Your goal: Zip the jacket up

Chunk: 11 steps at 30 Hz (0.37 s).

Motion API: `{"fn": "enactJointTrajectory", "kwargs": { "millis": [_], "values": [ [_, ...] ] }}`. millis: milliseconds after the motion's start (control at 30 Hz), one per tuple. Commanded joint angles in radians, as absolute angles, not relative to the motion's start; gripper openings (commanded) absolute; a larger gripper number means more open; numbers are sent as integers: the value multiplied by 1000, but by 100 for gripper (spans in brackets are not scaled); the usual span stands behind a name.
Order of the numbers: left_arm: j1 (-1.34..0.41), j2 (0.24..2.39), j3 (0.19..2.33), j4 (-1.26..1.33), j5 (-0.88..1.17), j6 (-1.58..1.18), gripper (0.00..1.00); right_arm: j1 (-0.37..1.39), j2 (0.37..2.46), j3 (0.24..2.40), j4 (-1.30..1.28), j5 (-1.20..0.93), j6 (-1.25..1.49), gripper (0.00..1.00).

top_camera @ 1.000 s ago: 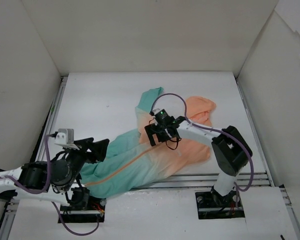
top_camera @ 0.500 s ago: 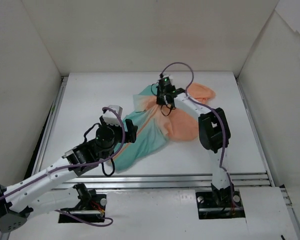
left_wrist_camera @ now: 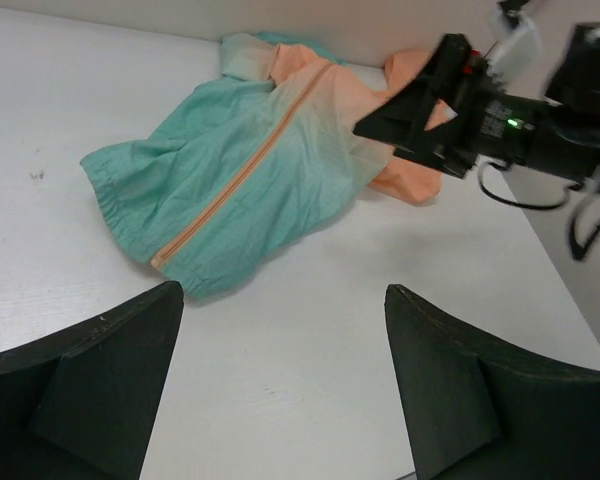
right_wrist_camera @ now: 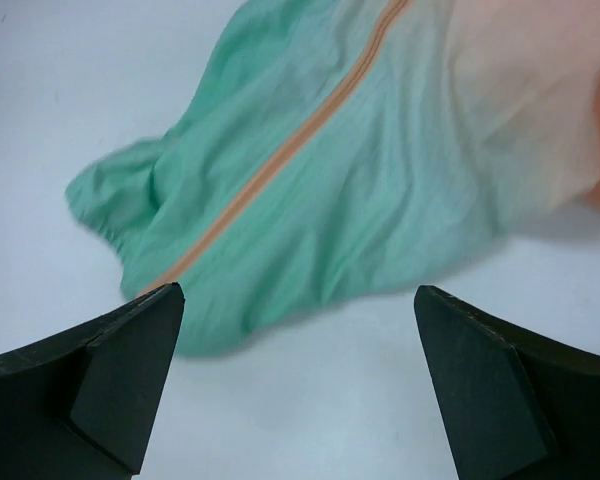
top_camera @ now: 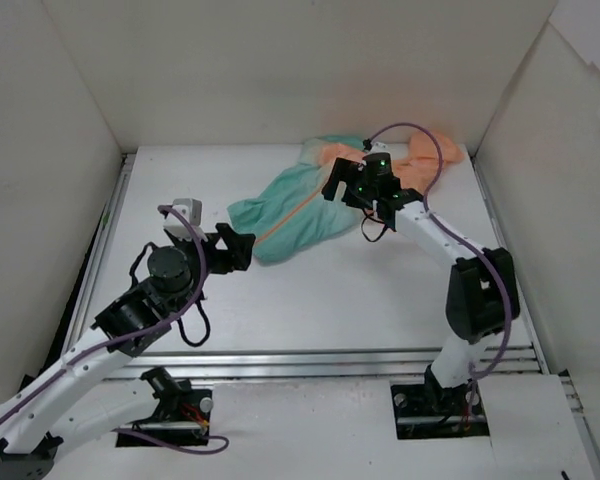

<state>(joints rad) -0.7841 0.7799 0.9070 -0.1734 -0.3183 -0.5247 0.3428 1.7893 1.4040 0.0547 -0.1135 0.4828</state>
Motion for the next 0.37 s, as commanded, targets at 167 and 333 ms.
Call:
{"fn": "enactJointTrajectory", "kwargs": {
  "millis": [167, 333],
  "values": [
    [-765, 652, 830, -253, -377, -584, 76, 514, 1066, 886, 281, -26, 474, 98],
    [-765, 568, 796, -311, -396, -607, 77, 538, 769, 785, 63, 122, 423, 98]
  ]
}}
